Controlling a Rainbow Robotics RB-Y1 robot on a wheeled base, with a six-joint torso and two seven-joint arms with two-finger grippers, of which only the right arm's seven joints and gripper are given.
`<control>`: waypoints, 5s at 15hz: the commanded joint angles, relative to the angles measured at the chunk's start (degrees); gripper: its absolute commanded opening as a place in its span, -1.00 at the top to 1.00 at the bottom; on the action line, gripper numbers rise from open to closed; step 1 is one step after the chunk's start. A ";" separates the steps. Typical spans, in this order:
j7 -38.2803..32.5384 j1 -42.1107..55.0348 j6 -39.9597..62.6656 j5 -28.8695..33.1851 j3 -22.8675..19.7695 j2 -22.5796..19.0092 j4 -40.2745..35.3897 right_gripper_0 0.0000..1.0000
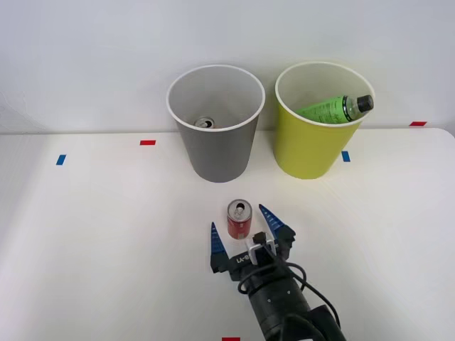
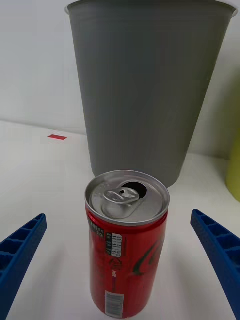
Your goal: Put cans in the gray bin, plastic bottles in the light green bin
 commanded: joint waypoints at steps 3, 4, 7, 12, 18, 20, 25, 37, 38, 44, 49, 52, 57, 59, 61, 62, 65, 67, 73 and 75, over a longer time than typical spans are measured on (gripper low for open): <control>0.01 -1.80 0.02 0.05 0.01 0.91 1.66 -1.00; 0.01 -1.80 -0.06 0.05 0.01 0.91 1.58 -1.00; 0.01 -1.71 -0.59 0.05 -0.08 0.91 1.58 0.93; 0.01 -1.71 -0.77 0.05 -0.34 0.47 1.58 1.00; -0.57 -1.62 -1.03 1.28 -1.84 -0.32 0.87 1.00; -1.10 -0.31 4.33 0.14 -4.30 -3.40 -4.75 1.00; -1.27 6.20 16.20 -5.58 -11.59 -12.01 -24.00 1.00; -1.36 -2.85 21.65 -19.90 -21.88 -10.43 -36.83 1.00; -1.54 -4.70 22.17 -19.99 -22.32 -9.73 -35.51 1.00; -1.54 -17.36 25.25 -20.17 -22.93 -4.10 -22.50 1.00; -0.74 -29.66 25.34 -17.62 -23.02 4.16 -5.72 1.00; -0.30 -34.58 25.34 -15.86 -23.11 5.48 1.05 1.00; -0.13 -37.66 25.43 -13.66 -23.11 5.83 4.83 1.00; -0.13 -37.57 25.43 -12.87 -23.02 5.56 4.92 0.38; -0.22 -37.57 25.51 -12.26 -23.02 5.39 4.92 -1.00; -0.22 -37.57 26.13 -11.73 -22.84 5.13 5.00 -1.00; -0.22 -37.57 29.20 -11.20 -23.55 3.89 4.92 -1.00; -0.13 -37.31 32.28 -10.67 -25.13 3.19 4.83 -1.00; 0.01 -27.82 41.95 -9.62 -30.05 -1.82 -6.25 -1.00; 0.01 -21.84 41.60 -9.88 -30.40 -4.28 -12.84 -1.00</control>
